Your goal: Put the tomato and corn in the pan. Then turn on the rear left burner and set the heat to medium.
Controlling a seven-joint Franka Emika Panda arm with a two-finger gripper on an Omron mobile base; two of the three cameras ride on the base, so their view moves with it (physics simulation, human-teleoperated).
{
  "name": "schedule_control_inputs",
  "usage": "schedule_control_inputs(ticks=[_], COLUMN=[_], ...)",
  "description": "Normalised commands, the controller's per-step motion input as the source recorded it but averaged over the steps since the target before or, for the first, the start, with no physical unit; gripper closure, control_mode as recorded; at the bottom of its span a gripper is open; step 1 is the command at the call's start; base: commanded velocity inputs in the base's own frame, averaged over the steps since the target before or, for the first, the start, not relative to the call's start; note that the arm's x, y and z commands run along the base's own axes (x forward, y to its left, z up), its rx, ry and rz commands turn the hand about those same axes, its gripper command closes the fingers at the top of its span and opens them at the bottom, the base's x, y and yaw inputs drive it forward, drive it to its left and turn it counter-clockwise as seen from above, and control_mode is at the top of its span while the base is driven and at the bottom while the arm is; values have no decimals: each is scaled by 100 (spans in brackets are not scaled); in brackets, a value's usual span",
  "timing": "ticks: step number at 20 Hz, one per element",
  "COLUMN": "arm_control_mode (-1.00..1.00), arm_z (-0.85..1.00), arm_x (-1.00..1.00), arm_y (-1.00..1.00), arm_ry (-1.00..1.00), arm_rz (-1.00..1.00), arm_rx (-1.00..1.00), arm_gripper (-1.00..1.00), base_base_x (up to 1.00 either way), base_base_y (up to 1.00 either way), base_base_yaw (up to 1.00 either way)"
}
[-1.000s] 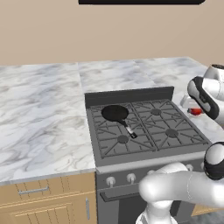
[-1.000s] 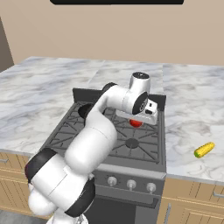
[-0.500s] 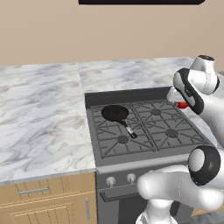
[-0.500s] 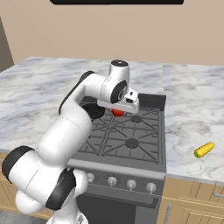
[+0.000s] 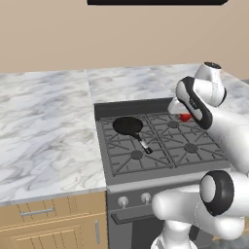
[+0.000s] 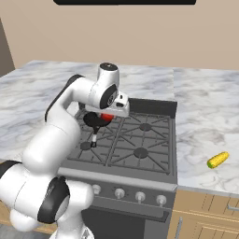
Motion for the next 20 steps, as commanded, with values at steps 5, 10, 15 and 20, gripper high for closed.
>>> schedule_control_inputs(ticks=[5, 10, 15, 20], arm_control_mode=[-100, -100, -100, -100], arm_z=[0, 0, 0, -11], arm_x=[51, 59, 40, 22], arm_y=[78, 68, 37, 5], arm_ry=[0, 0, 0, 2], arm_rz=[5, 3, 0, 0], arm_rx=[0, 0, -1, -5], arm_gripper=[100, 100, 100, 100], base_base_x=[0, 0, 0, 0], base_base_y=[0, 0, 0, 0], base_base_yaw=[0, 0, 0, 0])
